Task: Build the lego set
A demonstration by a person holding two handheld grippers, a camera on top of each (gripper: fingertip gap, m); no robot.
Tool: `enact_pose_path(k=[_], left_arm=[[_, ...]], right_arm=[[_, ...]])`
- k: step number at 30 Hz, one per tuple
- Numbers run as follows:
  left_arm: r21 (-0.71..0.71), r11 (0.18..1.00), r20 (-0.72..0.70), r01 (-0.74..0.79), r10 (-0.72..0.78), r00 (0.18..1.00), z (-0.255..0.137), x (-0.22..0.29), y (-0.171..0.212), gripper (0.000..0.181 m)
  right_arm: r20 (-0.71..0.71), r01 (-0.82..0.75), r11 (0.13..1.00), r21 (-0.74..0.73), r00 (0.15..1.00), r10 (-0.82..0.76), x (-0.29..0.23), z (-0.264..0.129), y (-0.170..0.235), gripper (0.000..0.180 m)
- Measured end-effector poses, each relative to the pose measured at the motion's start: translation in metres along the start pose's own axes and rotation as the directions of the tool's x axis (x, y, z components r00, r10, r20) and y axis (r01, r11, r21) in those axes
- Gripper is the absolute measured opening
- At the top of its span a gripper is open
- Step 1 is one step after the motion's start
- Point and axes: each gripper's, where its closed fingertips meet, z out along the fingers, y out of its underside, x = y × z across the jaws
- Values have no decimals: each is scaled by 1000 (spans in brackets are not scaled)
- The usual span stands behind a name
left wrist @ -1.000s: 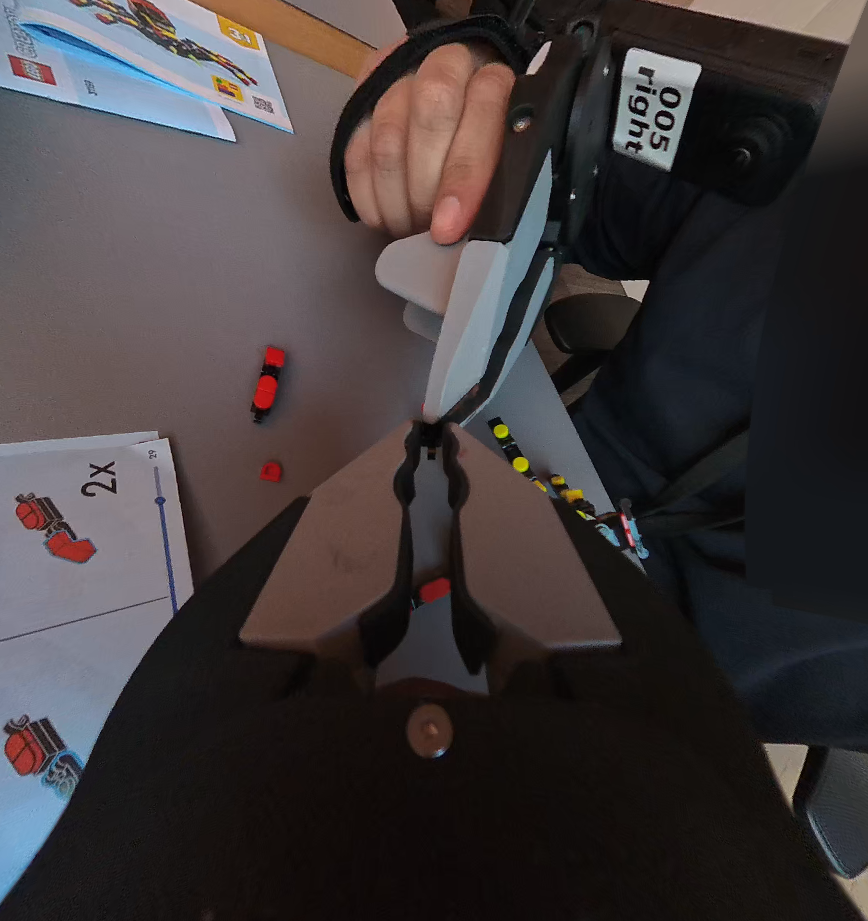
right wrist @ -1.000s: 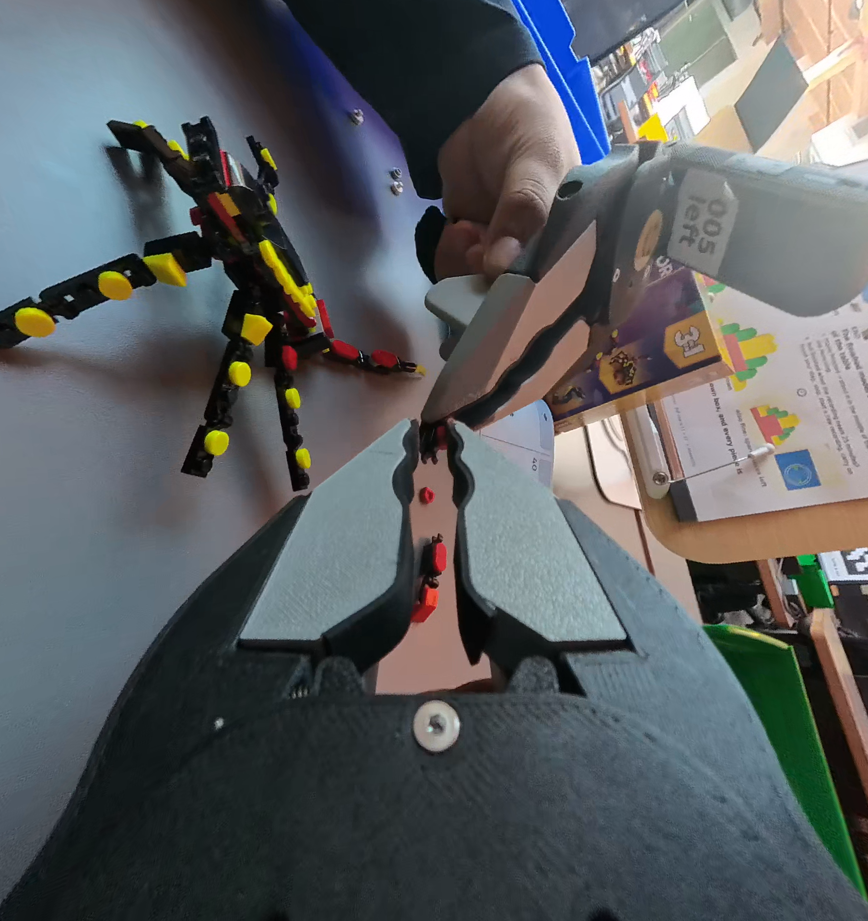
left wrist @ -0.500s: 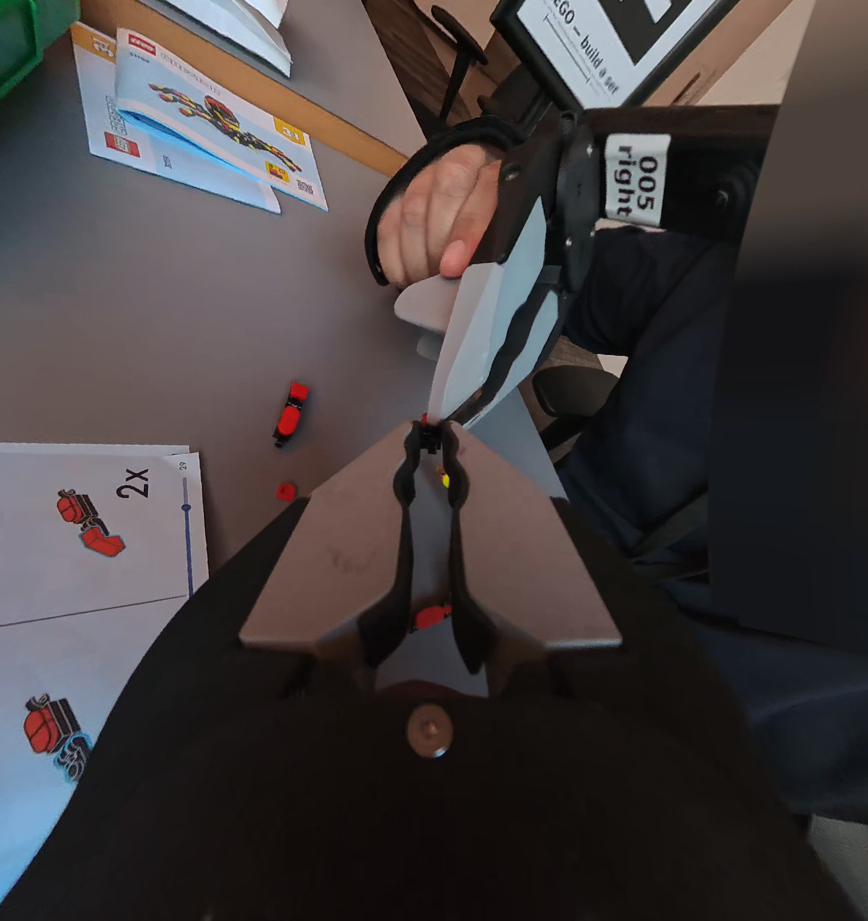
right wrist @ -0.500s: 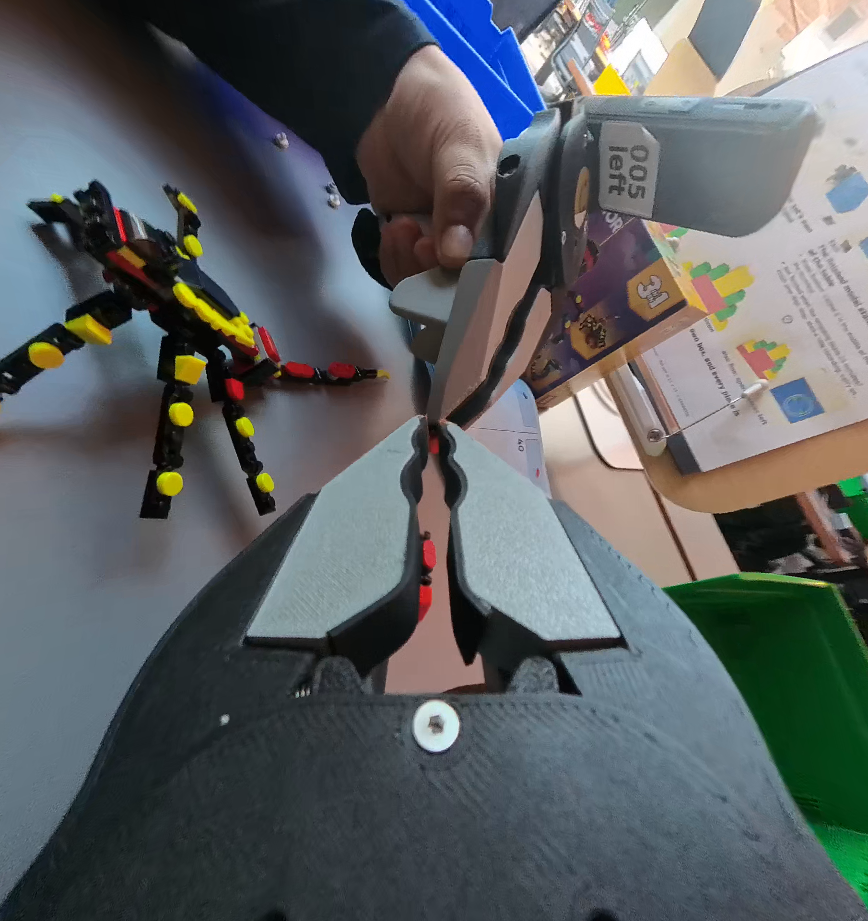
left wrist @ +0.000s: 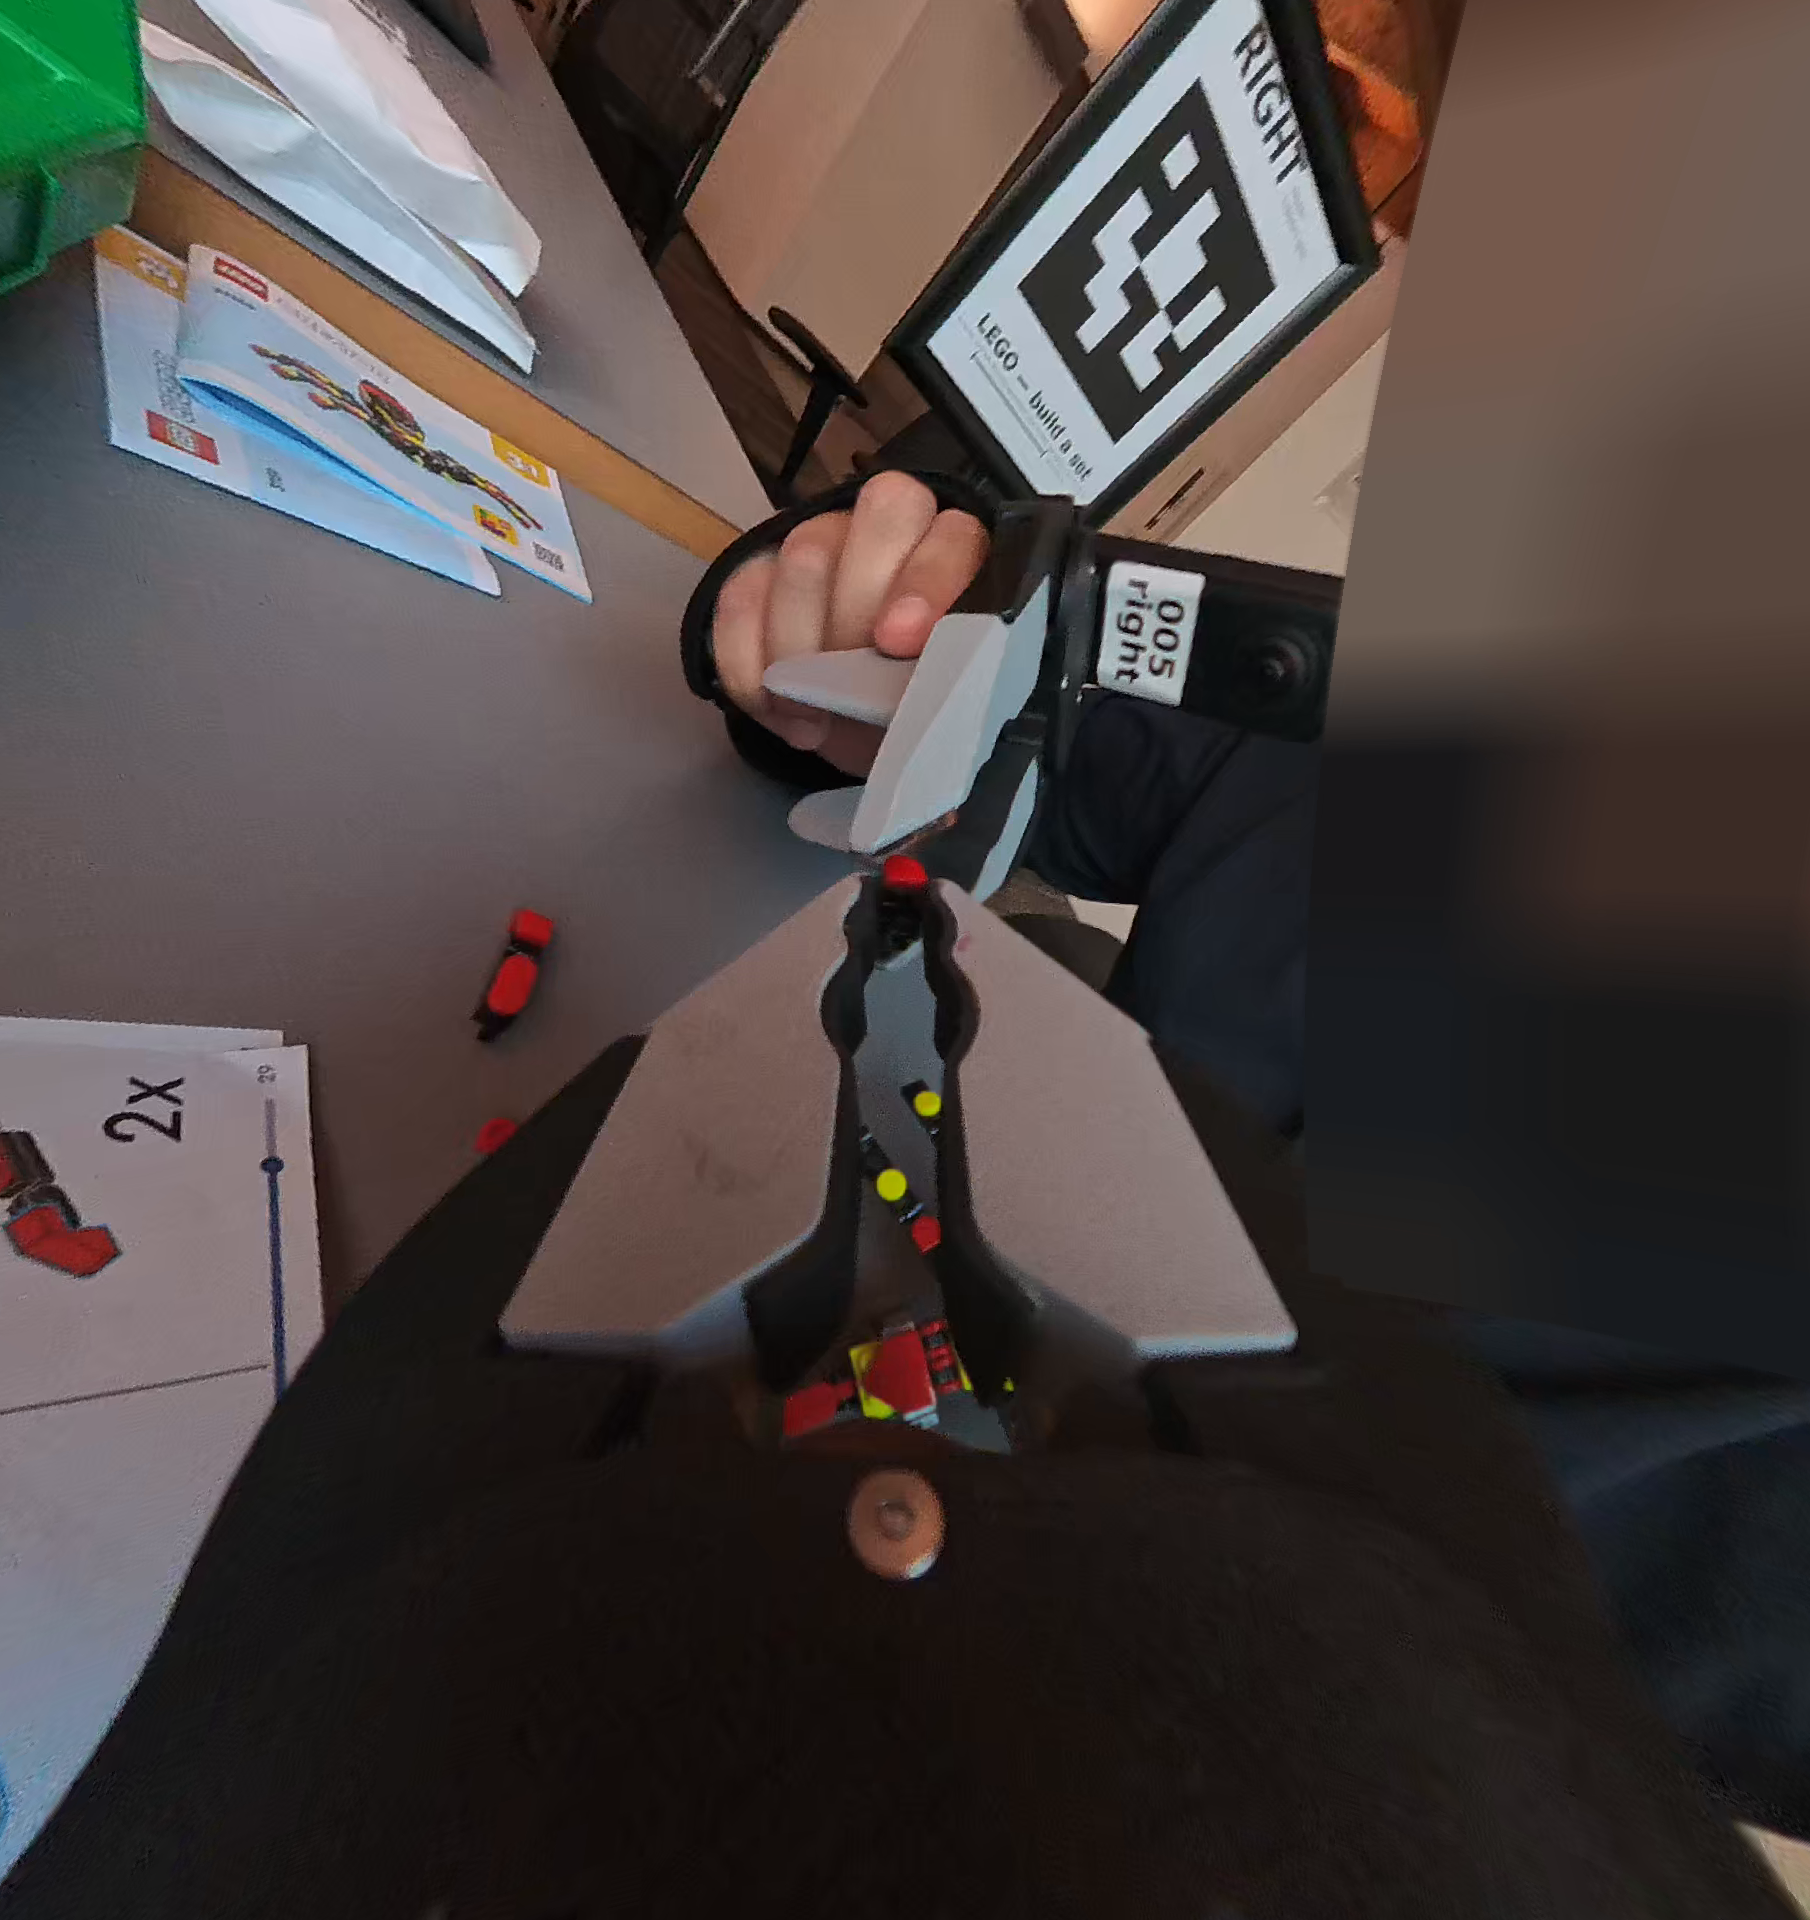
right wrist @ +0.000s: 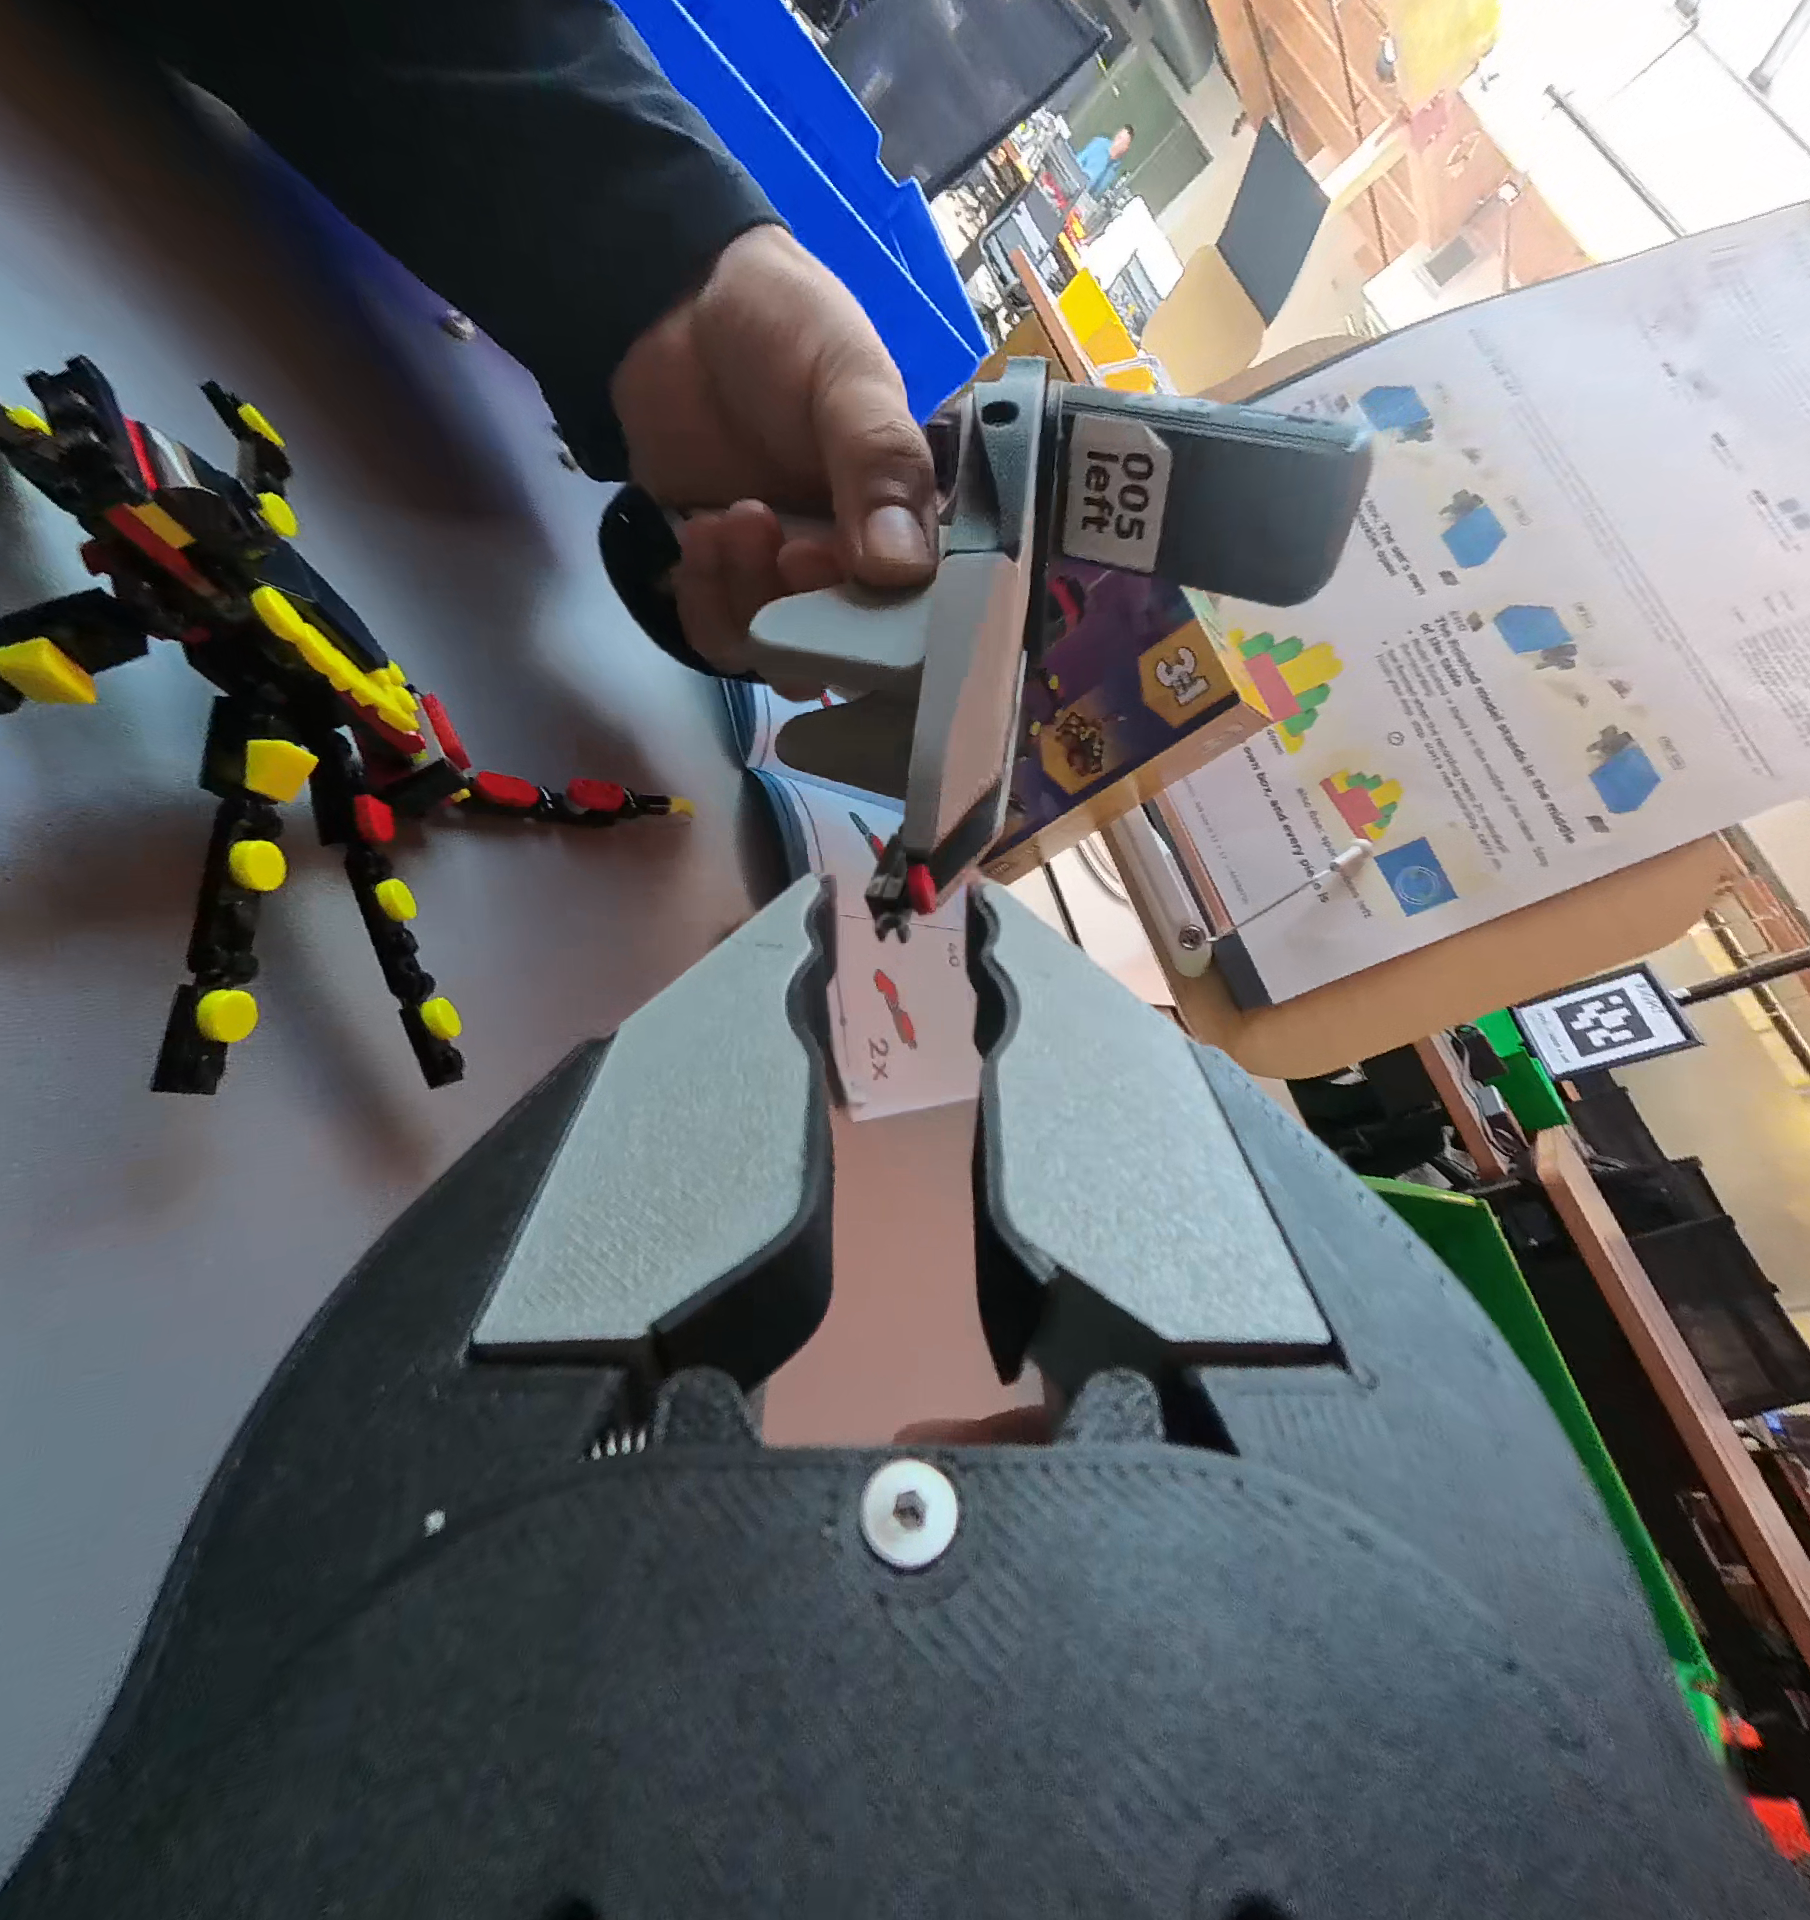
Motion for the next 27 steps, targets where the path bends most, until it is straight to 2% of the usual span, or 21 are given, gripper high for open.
enact_pose_path(k=[5,11,16,21,27], left_arm=[[30,999,-44,16,-15,999,2,6,-4,6],[27,1000,-39,10,-9,999,1,6,-3,6],[-7,1000,7,-25,25,1000,2,2,0,6],[-87,990,120,-108,118,986,2,-6,5,6],[-142,978,185,-152,177,967,3,-7,6,7]], right_arm=[[-54,57,998,1,997,-57,5,-3,-4,10],[-74,86,996,-8,993,-87,7,-5,-5,10],[-78,132,989,-67,987,-137,4,-3,0,9],[-57,136,984,-118,988,-144,1,-1,8,8],[-61,161,979,-123,984,-169,2,-1,8,7]])
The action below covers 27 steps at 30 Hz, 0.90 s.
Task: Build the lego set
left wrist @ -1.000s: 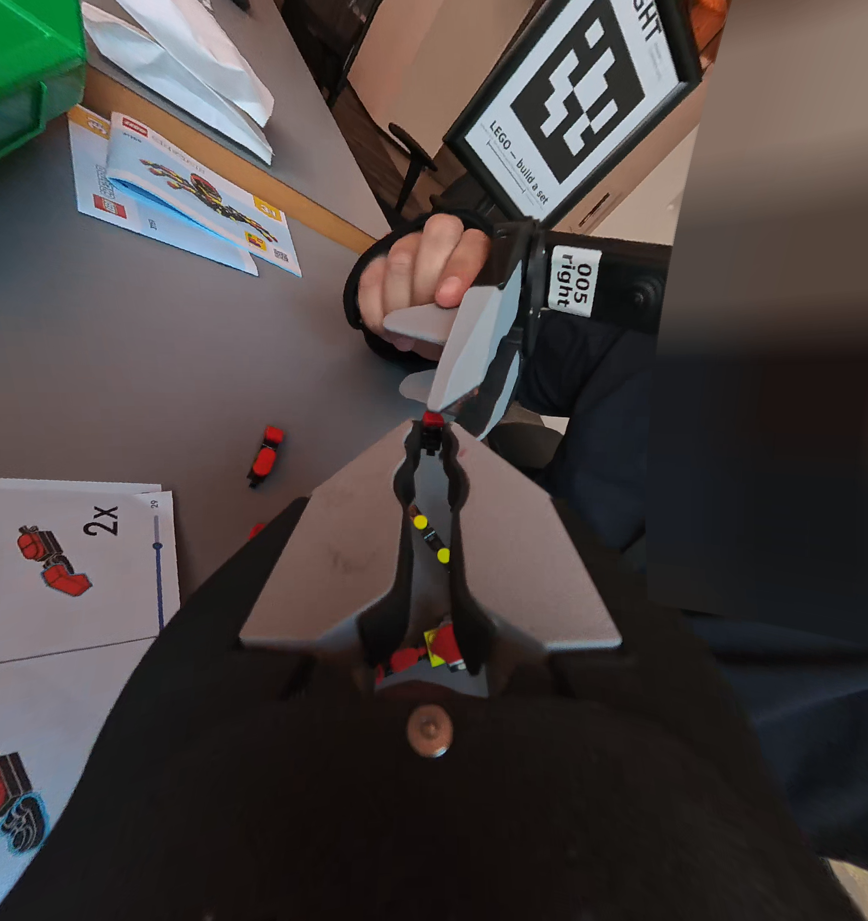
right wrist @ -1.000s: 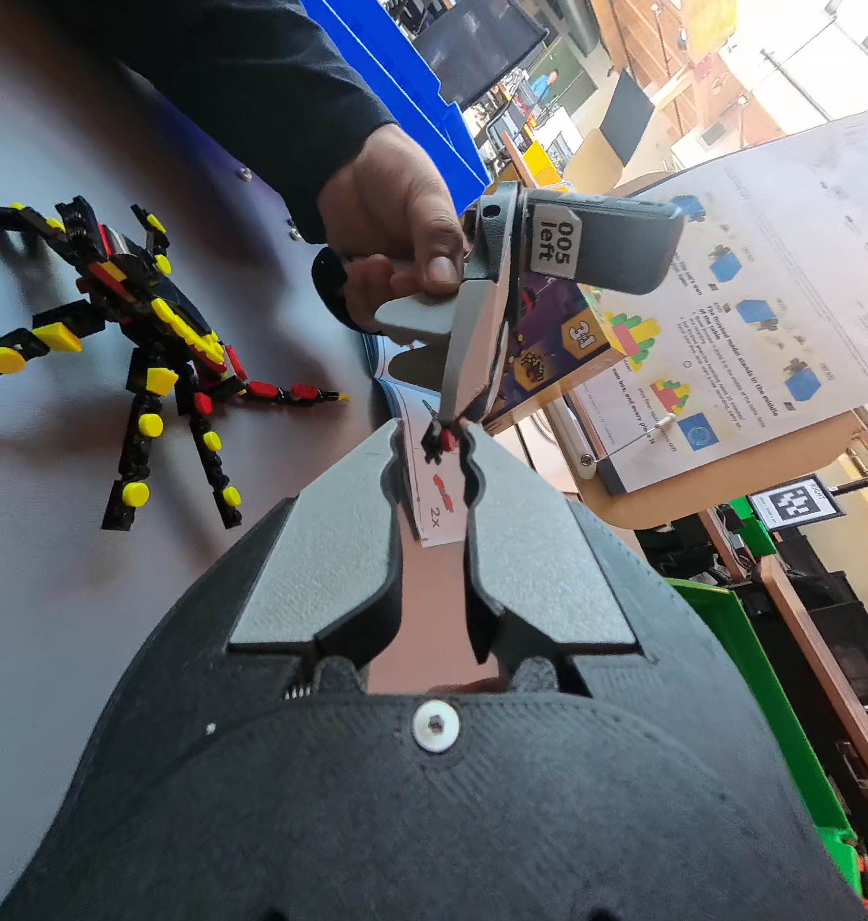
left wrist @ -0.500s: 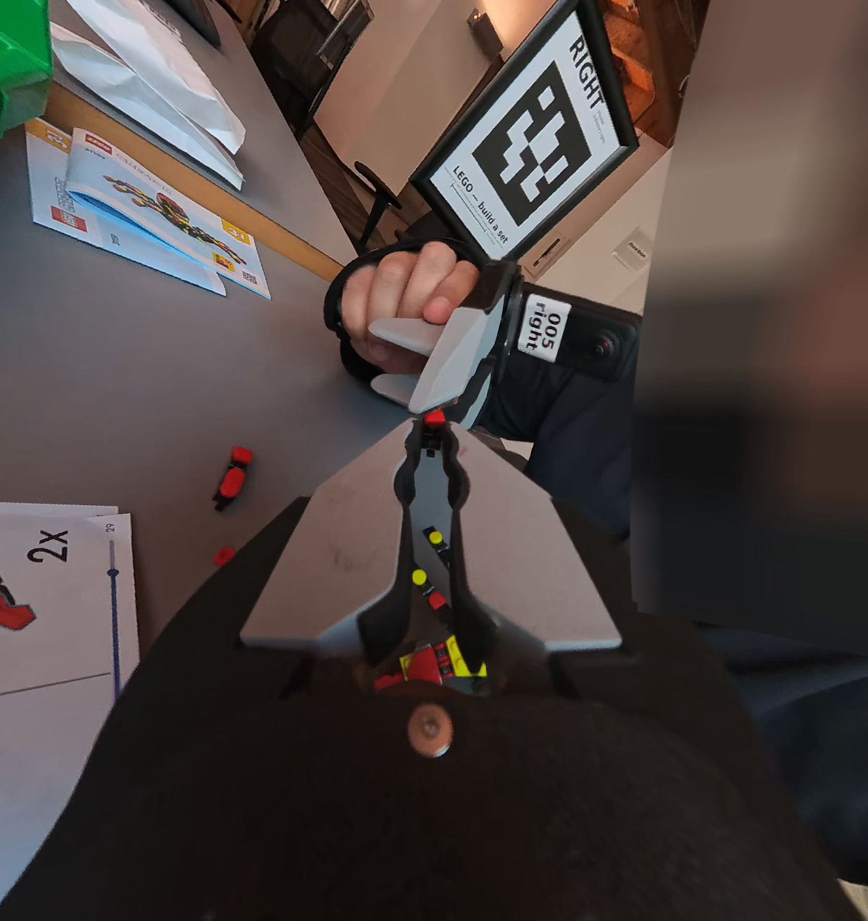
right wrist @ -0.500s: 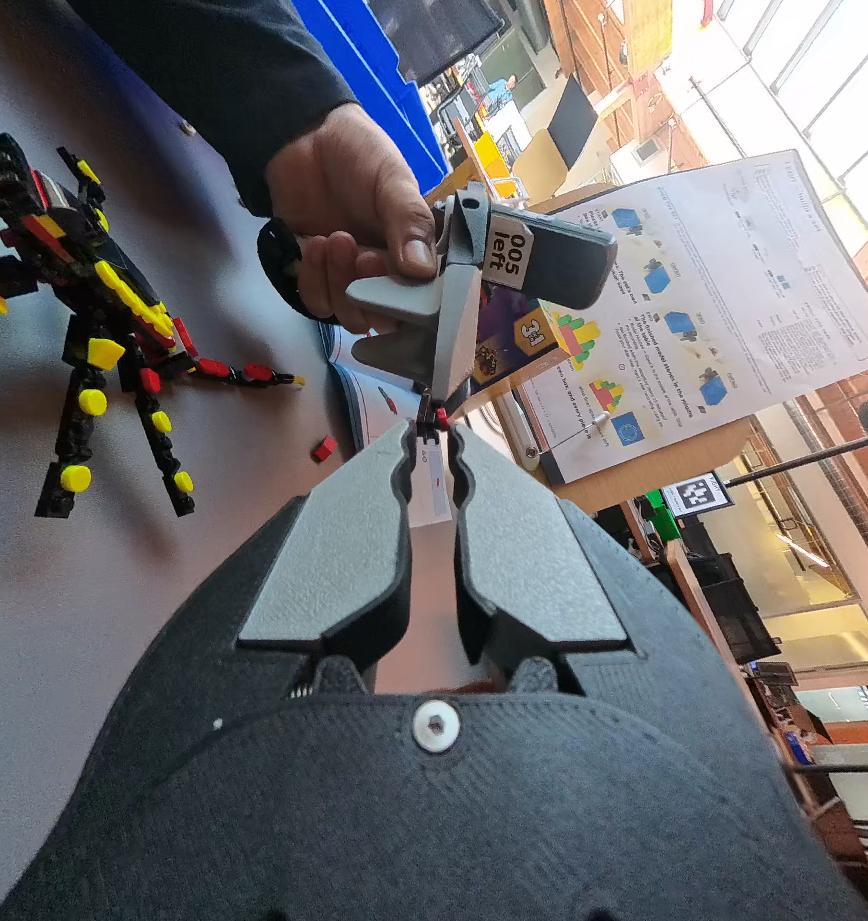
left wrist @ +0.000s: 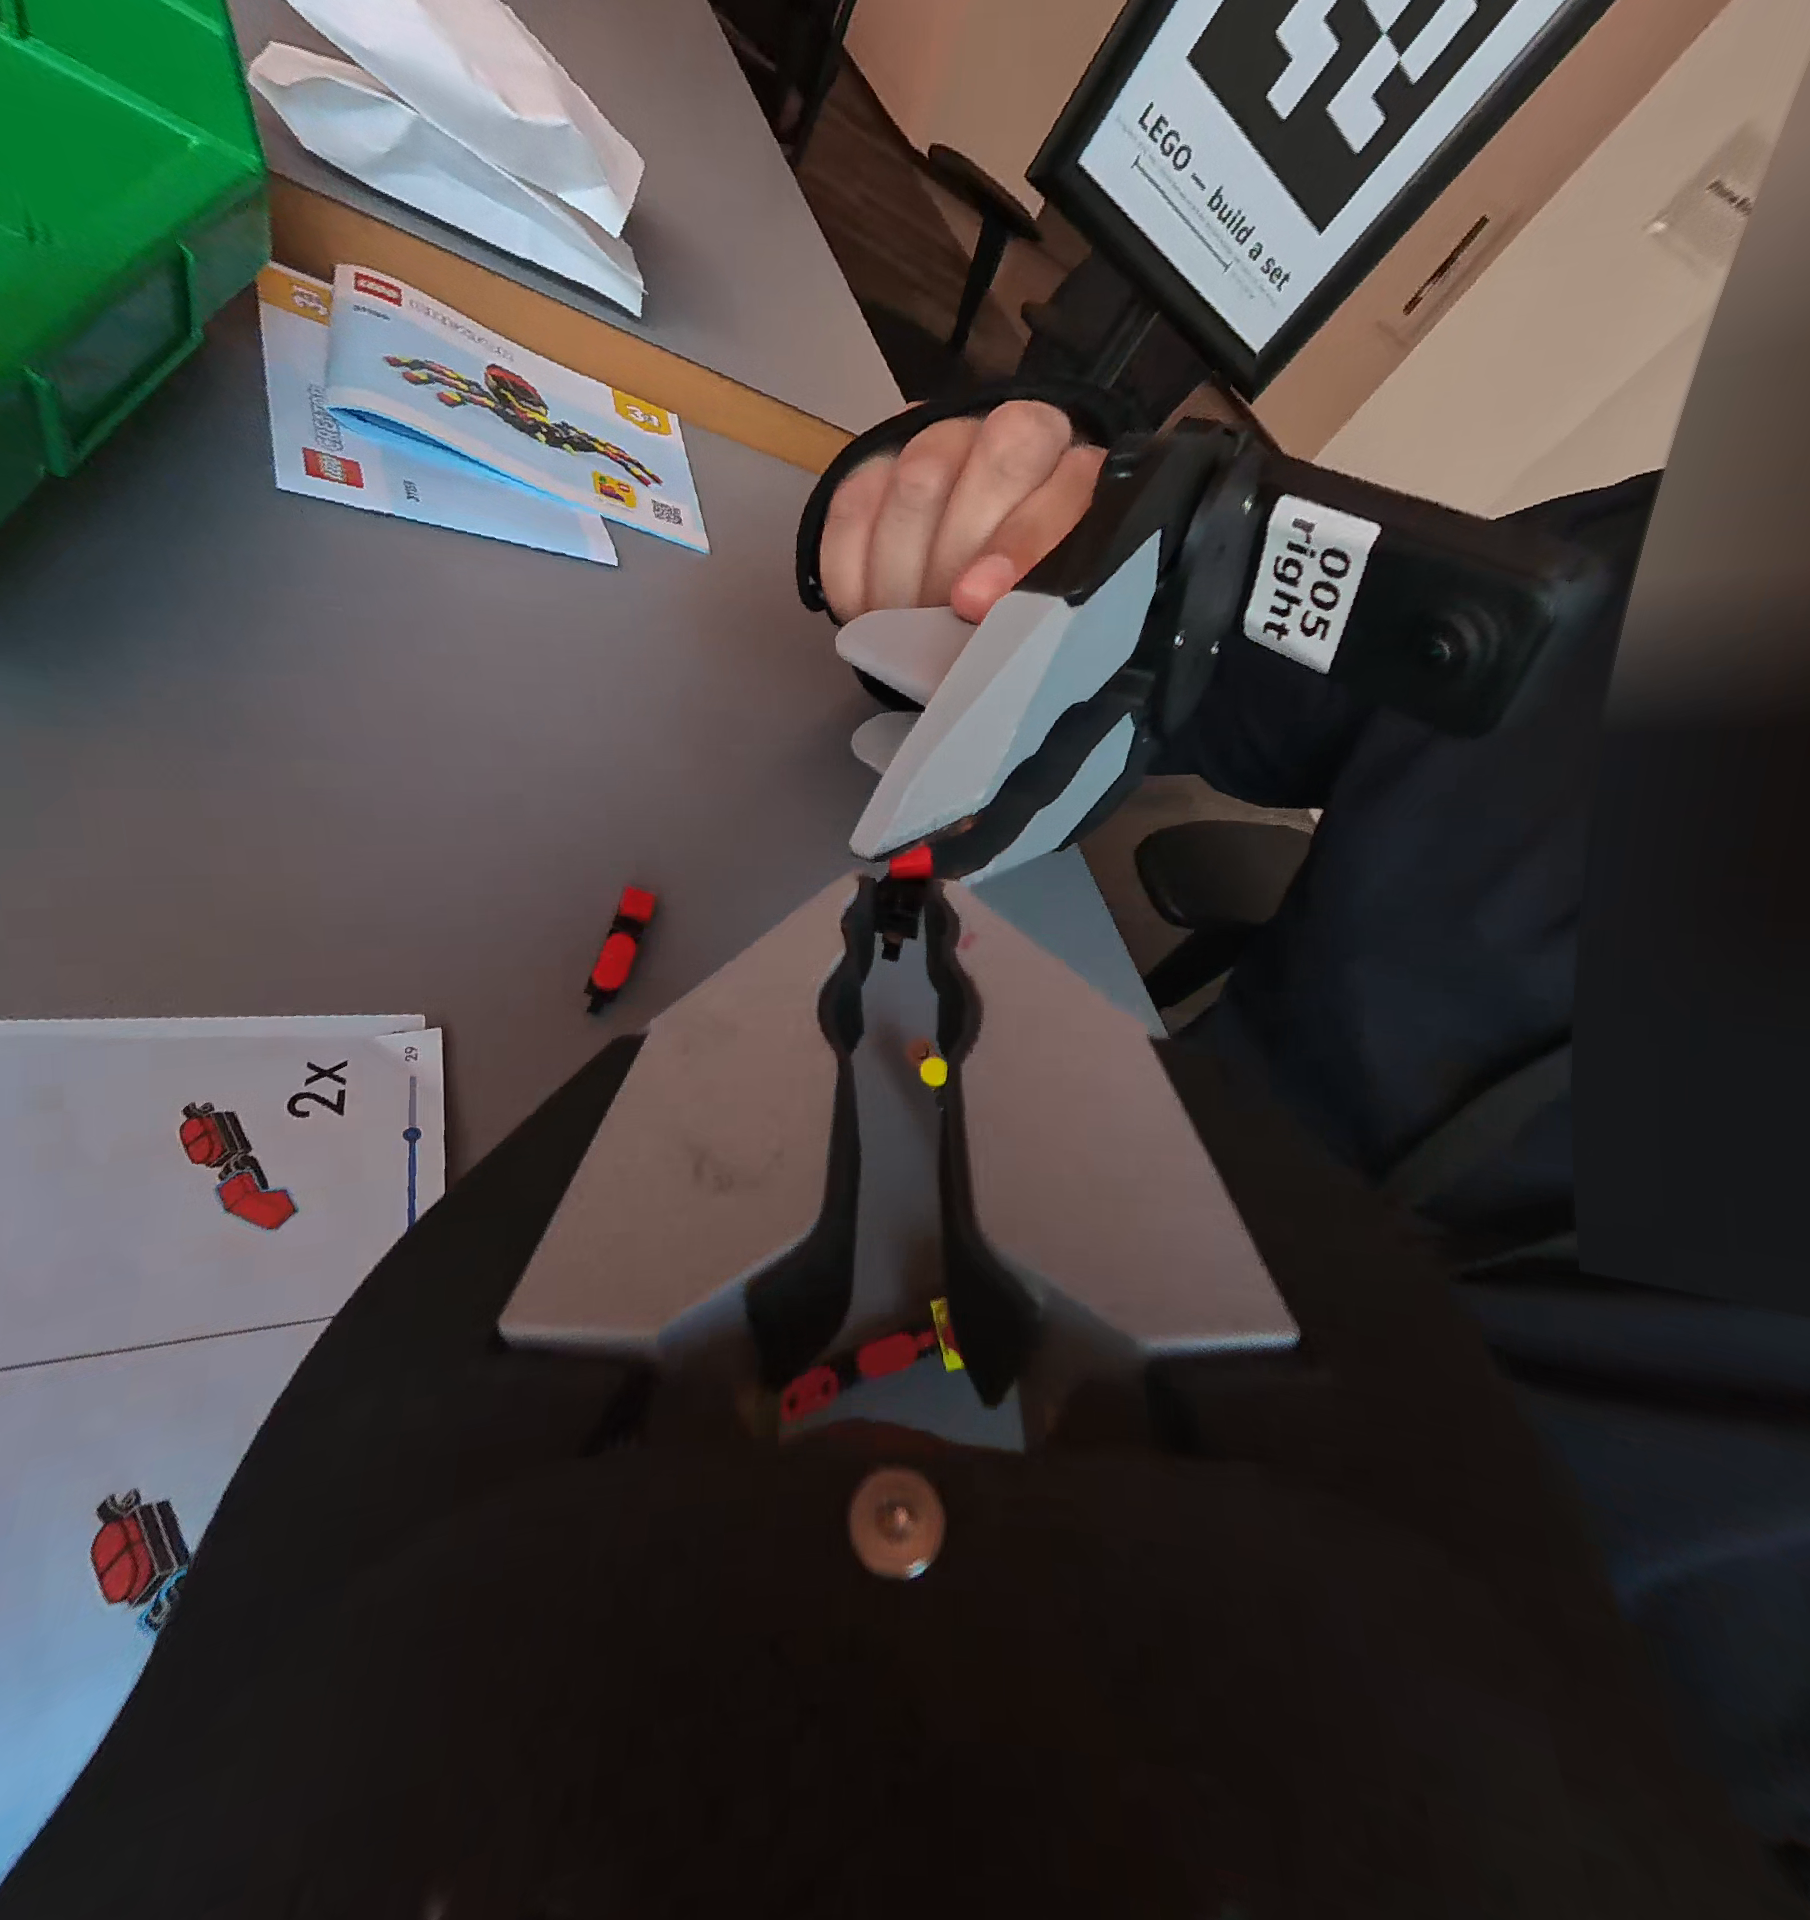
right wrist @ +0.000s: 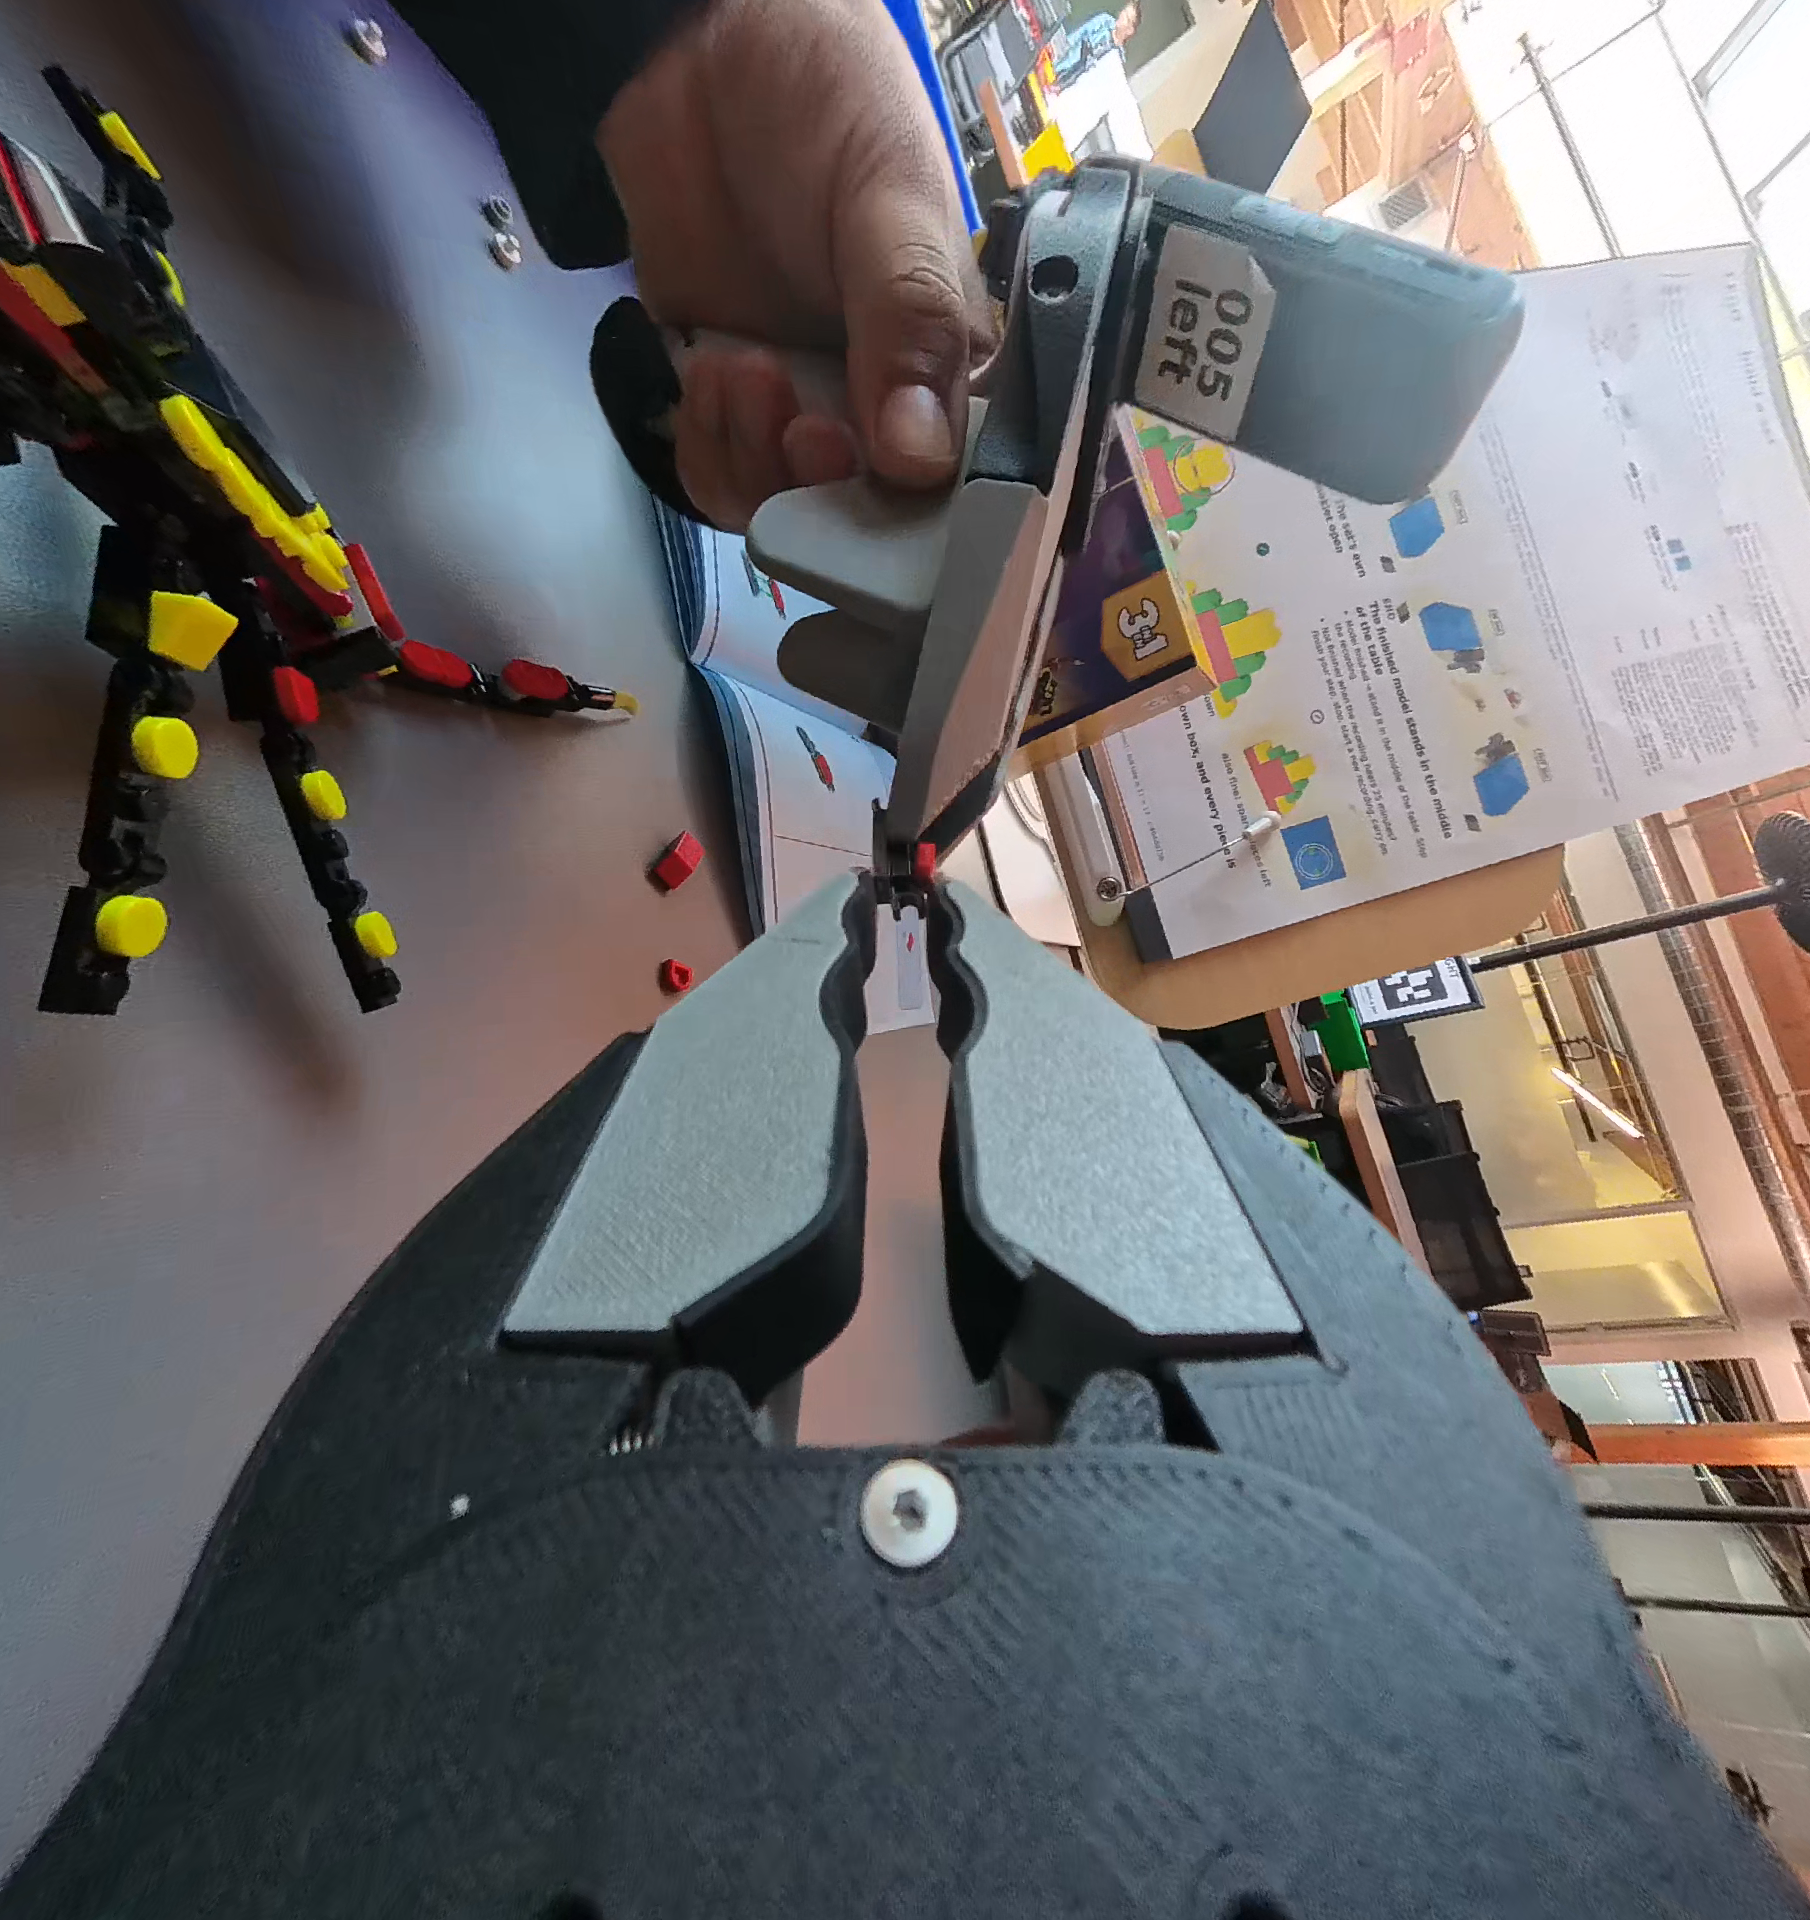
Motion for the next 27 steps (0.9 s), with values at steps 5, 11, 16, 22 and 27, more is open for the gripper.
enact_pose_path(k=[5,11,16,22,27], left_arm=[[-82,996,64,-28,33,997,0,-8,11,6],[-70,997,59,-15,19,998,5,-8,12,7],[-38,997,69,67,-64,996,3,-13,10,6],[-2,992,-4,128,-128,992,4,-6,6,7],[-2,991,-17,137,-137,990,3,-5,6,6]], right_arm=[[15,-5,1000,-17,1000,6,-2,2,5,7],[46,-10,1000,-18,999,11,-8,4,6,7],[49,-53,998,-34,997,55,-6,8,12,7],[21,-32,999,-1,999,32,-3,5,6,9],[1,-4,999,34,1000,4,-1,2,1,8]])
